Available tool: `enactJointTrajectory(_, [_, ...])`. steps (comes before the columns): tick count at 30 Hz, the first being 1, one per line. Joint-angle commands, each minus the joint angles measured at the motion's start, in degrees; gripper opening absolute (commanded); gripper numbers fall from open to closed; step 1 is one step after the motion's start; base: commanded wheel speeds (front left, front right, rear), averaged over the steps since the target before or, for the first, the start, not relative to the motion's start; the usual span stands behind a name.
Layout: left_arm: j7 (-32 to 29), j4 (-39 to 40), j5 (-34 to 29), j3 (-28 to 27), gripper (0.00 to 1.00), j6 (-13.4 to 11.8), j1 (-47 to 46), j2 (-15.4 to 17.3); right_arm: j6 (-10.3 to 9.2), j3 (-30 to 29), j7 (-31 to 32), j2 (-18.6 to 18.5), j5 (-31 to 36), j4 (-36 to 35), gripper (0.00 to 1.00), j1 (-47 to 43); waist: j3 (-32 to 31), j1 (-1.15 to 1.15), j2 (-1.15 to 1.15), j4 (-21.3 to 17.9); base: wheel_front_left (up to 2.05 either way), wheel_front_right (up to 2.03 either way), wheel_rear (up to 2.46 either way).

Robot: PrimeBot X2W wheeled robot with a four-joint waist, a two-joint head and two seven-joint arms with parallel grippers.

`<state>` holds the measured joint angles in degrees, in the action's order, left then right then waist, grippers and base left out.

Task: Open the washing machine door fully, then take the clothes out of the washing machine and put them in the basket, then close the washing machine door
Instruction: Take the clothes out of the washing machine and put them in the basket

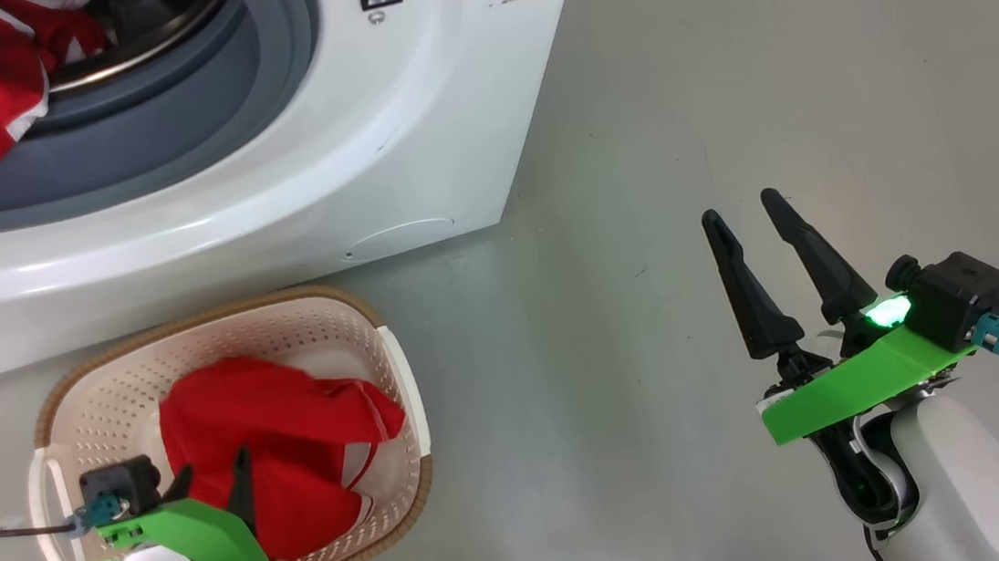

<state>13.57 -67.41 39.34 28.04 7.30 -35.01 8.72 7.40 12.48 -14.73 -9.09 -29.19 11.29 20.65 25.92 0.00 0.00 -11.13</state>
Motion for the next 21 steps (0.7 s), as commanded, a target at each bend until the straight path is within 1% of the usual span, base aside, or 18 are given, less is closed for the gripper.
enactJointTrajectory(1, [0.88, 1.11, 0.82, -0.76, 1.00, 0.18, -0.43, 2.09, 0.09, 1.10, -0.27, 0.04, -0.59, -1.04, 1.00, 0.08, -0.11, 0.00, 0.00, 0.04, 0.00, 0.00, 0.00])
enactJointTrajectory(5, [1.29, 3.94, 1.72, 0.41, 1.00, 0.18, 0.20, 3.43, 0.09, 0.87, -0.27, -0.02, -0.54, -1.02, 1.00, -0.19, -0.51, 0.00, 0.00, 0.24, 0.00, 0.00, 0.00])
enactJointTrajectory(9, [1.38, 6.99, 2.23, 0.37, 1.00, 0.18, 0.69, 4.69, 0.09, 0.82, -0.27, -0.13, -0.54, -1.12, 1.00, -0.36, -0.76, 0.00, 0.00, 0.34, 0.00, 0.00, 0.00])
enactJointTrajectory(15, [1.41, 16.98, 0.25, -3.92, 1.00, 0.15, 3.77, 8.06, 0.09, 0.22, -0.27, -0.60, -0.50, -1.38, 1.00, -0.87, -1.20, 0.00, 0.00, 0.82, 0.00, 0.00, 0.00])
enactJointTrajectory(21, [1.41, 26.78, -3.08, -8.94, 1.00, -0.94, 8.06, 8.73, 0.09, -0.03, -0.27, -0.87, -0.41, -1.22, 1.00, -1.36, -2.35, 0.00, 0.00, 1.73, 0.00, 0.00, 0.00])
